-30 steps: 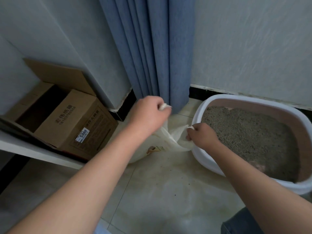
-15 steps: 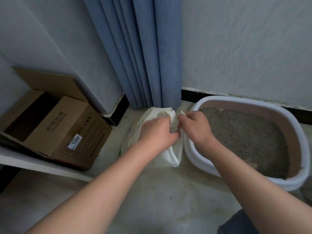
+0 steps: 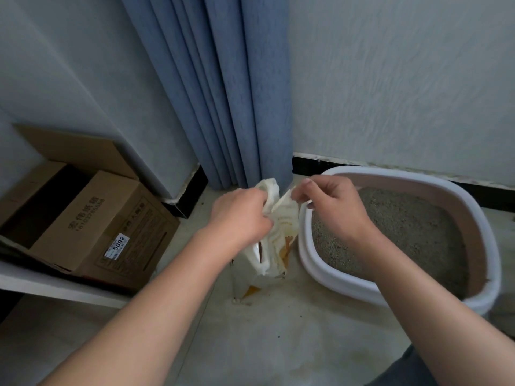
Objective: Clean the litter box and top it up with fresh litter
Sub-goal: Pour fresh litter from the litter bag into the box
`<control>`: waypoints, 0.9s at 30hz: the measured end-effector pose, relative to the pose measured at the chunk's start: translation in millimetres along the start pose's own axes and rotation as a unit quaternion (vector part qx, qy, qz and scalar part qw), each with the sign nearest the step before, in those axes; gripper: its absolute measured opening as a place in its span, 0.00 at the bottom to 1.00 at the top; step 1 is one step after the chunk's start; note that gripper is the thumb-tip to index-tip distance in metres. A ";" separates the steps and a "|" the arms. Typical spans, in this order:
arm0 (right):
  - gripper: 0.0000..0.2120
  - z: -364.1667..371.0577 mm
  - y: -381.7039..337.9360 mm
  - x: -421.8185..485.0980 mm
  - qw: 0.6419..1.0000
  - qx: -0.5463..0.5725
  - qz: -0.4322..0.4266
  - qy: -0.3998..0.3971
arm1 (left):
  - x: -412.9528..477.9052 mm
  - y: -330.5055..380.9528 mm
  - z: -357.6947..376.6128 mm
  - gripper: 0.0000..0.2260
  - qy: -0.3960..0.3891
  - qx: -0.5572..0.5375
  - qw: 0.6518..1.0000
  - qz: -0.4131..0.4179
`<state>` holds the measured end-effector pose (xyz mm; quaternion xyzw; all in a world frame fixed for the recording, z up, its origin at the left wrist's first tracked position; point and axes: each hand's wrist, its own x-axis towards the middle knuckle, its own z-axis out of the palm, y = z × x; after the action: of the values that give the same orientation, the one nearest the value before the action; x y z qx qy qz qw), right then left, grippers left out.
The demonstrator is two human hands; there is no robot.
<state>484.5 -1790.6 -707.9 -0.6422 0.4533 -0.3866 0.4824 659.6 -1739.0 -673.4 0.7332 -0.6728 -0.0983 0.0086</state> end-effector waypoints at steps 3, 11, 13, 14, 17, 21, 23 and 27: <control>0.11 -3.1 18.4 6.8 0.997 -0.057 0.042 0.008 | 3.5 -10.7 -2.8 0.03 0.040 -0.017 0.999 -0.008; 0.25 23.7 61.0 13.3 0.945 -0.266 0.127 -0.142 | -4.5 -23.7 -8.5 0.07 0.077 -0.081 0.993 0.028; 0.24 33.5 64.1 13.3 0.936 -0.289 0.126 -0.160 | -6.3 -34.5 -11.9 0.07 0.066 -0.108 0.990 0.056; 0.24 38.3 64.5 13.2 0.935 -0.293 0.120 -0.158 | -7.7 -40.9 -12.7 0.07 0.061 -0.119 0.989 0.065; 0.14 51.6 61.3 14.8 0.936 -0.308 0.094 -0.141 | -11.0 -59.4 -12.6 0.05 0.062 -0.117 0.990 0.056; 0.13 68.2 62.4 15.9 0.920 -0.347 0.110 -0.148 | -12.9 -66.4 -13.3 0.04 0.100 -0.079 0.992 0.021; 0.14 74.6 62.9 15.4 0.920 -0.351 0.110 -0.136 | -14.5 -62.9 -16.4 0.10 0.121 -0.085 0.989 -0.001; 0.11 77.9 55.7 16.2 0.946 -0.303 0.082 -0.084 | -20.6 -46.2 -24.9 0.34 0.092 -0.122 0.988 -0.036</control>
<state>550.3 -1792.0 -779.4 -0.7488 0.5578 -0.1348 0.3317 707.4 -1717.2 -652.9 0.7562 -0.6254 -0.1118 0.1565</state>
